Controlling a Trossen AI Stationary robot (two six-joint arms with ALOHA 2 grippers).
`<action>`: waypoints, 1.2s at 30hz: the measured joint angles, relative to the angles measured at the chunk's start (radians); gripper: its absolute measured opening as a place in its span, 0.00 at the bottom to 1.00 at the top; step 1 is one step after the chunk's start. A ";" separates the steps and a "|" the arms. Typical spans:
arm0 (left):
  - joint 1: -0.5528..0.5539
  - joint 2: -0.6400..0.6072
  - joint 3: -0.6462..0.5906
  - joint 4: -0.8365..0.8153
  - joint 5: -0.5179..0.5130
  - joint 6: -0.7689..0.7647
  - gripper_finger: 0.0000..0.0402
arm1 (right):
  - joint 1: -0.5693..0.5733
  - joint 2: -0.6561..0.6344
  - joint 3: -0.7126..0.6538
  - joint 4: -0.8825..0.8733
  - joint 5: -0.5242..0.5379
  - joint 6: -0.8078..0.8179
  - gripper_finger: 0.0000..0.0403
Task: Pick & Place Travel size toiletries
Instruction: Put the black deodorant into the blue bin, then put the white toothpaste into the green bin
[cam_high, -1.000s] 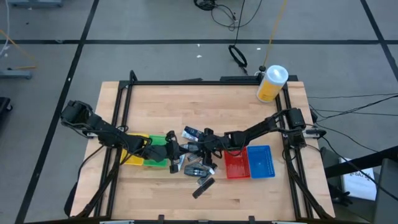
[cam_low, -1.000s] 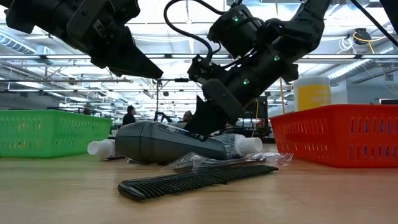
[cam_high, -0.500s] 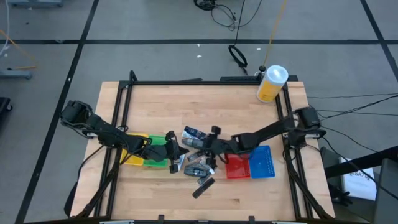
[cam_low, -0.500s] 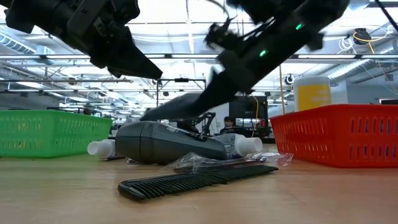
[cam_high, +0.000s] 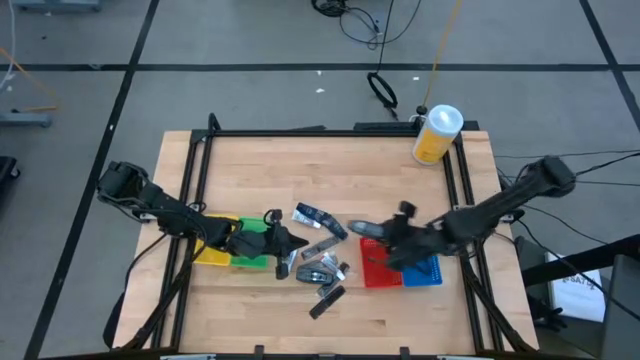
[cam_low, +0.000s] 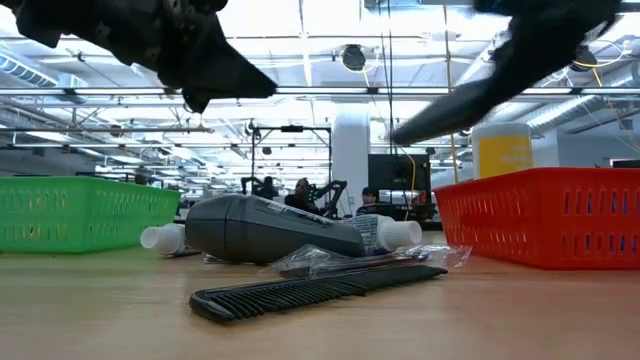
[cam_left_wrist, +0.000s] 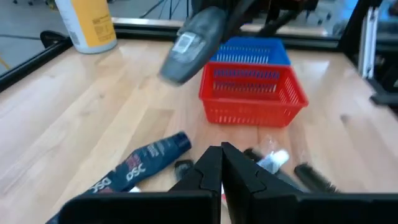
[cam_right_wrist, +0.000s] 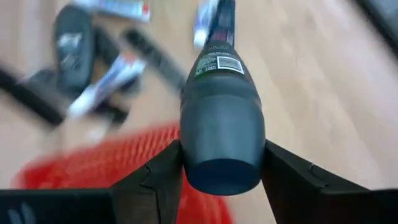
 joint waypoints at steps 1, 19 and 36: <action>0.000 0.000 0.000 0.007 0.000 -0.006 0.02 | 0.015 -0.044 0.012 -0.076 -0.041 0.059 0.43; 0.019 0.000 0.000 0.015 0.000 -0.014 0.02 | 0.227 -0.177 0.052 -0.554 -0.469 0.958 0.44; 0.016 0.000 0.000 -0.017 0.001 -0.019 0.02 | 0.176 0.059 0.033 -0.503 -0.415 0.930 0.62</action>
